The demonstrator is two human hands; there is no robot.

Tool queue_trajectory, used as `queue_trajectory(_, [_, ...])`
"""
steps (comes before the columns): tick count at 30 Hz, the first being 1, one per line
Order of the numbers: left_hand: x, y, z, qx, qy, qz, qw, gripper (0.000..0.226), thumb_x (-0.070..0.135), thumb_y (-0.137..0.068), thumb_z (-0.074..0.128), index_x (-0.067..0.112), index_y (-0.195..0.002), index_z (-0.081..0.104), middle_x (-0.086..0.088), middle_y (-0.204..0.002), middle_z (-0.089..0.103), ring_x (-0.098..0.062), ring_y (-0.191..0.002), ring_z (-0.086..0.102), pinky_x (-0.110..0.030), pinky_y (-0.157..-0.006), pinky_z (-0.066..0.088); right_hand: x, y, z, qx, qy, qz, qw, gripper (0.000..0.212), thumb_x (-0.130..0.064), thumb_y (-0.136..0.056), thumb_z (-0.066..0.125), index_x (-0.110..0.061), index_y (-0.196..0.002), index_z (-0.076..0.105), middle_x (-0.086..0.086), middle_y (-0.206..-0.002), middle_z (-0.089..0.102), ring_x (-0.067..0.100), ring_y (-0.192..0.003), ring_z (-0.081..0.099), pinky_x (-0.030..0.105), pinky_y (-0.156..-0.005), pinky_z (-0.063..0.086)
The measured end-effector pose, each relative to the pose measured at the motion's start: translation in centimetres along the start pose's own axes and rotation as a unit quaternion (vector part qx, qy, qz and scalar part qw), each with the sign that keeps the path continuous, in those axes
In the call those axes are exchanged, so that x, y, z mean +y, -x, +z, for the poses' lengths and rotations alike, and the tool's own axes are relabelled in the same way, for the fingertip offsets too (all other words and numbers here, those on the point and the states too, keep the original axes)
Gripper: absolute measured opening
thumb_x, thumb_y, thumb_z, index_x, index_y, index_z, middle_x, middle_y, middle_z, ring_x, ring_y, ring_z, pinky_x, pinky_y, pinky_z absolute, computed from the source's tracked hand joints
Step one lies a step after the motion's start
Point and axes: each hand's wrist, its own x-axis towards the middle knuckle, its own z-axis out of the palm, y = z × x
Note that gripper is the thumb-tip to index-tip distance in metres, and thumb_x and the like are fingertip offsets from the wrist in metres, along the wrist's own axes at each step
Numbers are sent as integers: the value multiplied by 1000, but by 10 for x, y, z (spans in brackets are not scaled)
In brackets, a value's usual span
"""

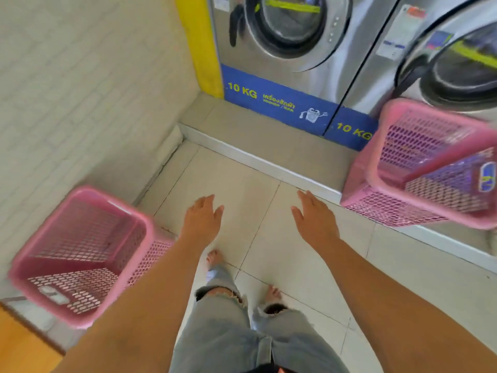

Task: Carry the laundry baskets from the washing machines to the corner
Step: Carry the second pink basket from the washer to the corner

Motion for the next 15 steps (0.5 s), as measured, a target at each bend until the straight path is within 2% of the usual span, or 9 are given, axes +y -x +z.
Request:
queue_trajectory(6, [92, -18, 25, -29, -63, 113, 991, 51, 36, -103, 35, 9, -146, 38, -14, -150, 40, -30, -138, 38, -41, -116, 28, 86, 29, -21, 32, -59, 123, 990, 55, -39, -102, 34, -18, -152, 26, 7, -160, 25, 29, -144, 30, 44, -114, 28])
queue_trajectory(12, [173, -61, 48, -71, -82, 157, 982, 51, 36, -103, 34, 11, -147, 35, -13, -152, 37, -30, -139, 36, -42, -117, 27, 151, 15, -37, 68, -109, 203, 971, 54, -39, -100, 38, -16, -148, 32, 6, -157, 33, 29, -141, 35, 49, -112, 34])
queue_trajectory(15, [217, -91, 58, -92, -84, 177, 976, 52, 36, -103, 35, 9, -147, 35, -14, -151, 38, -30, -139, 36, -40, -116, 27, 183, -2, -54, 84, -122, 243, 959, 53, -37, -100, 40, -16, -148, 32, 6, -158, 31, 29, -142, 34, 48, -113, 32])
